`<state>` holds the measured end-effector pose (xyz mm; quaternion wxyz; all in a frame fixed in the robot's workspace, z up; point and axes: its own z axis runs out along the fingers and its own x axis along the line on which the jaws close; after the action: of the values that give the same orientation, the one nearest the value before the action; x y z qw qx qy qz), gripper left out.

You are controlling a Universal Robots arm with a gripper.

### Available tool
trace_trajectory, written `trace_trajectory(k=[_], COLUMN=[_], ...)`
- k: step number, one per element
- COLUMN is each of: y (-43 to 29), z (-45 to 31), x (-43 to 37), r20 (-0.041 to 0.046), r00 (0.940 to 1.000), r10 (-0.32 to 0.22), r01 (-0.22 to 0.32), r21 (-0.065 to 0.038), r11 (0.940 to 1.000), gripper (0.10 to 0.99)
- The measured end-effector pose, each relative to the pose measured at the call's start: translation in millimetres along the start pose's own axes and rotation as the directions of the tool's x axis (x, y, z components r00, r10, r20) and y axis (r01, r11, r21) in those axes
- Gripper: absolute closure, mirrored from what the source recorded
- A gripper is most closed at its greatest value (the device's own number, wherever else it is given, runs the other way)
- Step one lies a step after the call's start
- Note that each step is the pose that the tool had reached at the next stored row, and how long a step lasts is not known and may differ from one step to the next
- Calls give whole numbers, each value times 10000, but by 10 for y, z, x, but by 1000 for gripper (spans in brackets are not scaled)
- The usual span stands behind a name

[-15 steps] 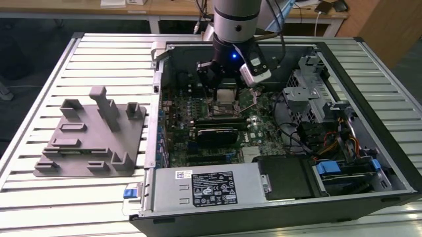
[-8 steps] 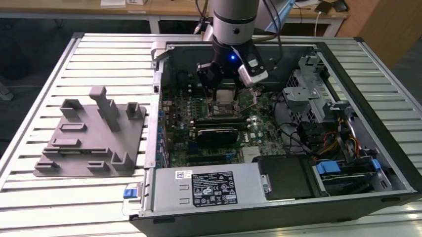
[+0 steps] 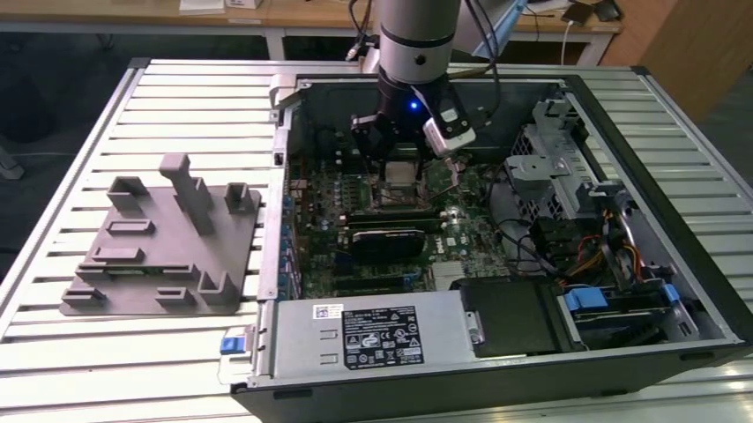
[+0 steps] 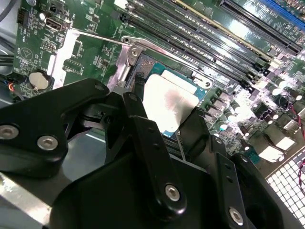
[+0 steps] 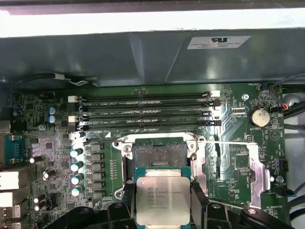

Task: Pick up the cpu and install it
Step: 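Pick up the cpu and move it towards the insertion slot, then place the cpu into insertion slot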

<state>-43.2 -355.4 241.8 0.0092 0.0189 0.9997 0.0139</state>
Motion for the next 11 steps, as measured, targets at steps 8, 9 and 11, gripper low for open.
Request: trace_trajectory(k=[8, 9, 11], y=[0, 0, 0], z=[5, 5, 5], x=[0, 0, 0], r20=[1, 1, 1], r00=[10000, 10000, 10000], r10=[1, 1, 1], r01=[-1, -1, -1], r21=[-2, -2, -2], r11=[10000, 10000, 10000], gripper=[545, 545, 545])
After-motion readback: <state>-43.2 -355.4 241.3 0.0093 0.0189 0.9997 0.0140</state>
